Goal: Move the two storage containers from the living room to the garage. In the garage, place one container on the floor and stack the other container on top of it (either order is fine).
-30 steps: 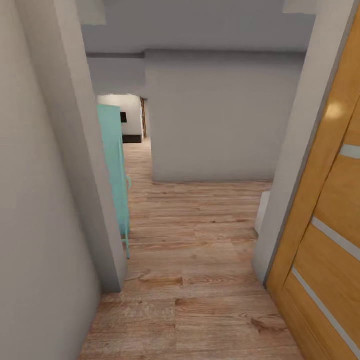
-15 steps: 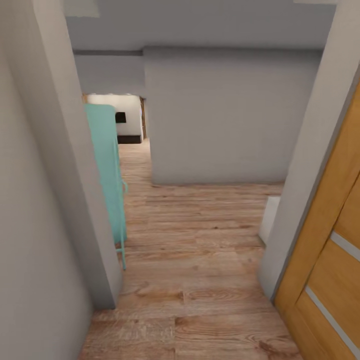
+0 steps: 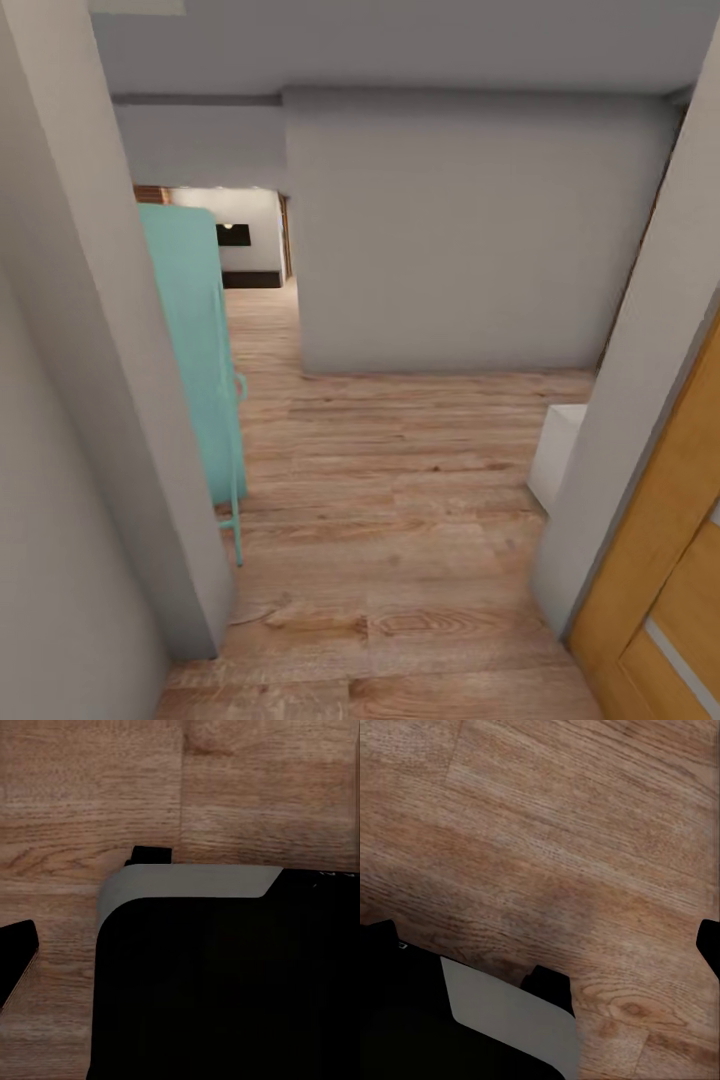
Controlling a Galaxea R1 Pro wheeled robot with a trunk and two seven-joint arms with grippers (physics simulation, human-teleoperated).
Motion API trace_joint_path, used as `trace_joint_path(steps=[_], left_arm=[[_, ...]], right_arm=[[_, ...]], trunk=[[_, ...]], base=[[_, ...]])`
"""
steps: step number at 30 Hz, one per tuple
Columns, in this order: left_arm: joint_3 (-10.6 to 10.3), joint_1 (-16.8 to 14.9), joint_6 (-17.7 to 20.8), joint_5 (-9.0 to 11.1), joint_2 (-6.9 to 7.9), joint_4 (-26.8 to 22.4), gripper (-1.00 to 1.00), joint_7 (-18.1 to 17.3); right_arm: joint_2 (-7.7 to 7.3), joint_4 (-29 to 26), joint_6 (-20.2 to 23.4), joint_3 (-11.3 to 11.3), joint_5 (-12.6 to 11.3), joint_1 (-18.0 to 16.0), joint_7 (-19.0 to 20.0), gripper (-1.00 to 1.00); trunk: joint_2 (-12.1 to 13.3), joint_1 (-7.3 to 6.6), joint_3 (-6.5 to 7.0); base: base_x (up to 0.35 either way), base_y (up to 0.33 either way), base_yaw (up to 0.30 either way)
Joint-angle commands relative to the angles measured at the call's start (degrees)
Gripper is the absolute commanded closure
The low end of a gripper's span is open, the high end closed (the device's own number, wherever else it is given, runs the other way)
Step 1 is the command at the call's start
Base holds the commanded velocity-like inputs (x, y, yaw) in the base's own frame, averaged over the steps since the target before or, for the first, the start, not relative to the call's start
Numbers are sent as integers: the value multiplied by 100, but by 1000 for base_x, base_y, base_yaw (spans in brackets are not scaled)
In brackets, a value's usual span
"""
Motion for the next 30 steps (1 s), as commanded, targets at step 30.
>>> trace_joint_path(steps=[30], left_arm=[[6, 4, 7, 41, -2, -9, -100, 2]], right_arm=[[0, 16, -27, -42, 40, -8, 14, -100]], trunk=[[-2, 4, -5]], base=[[337, 0, 0]])
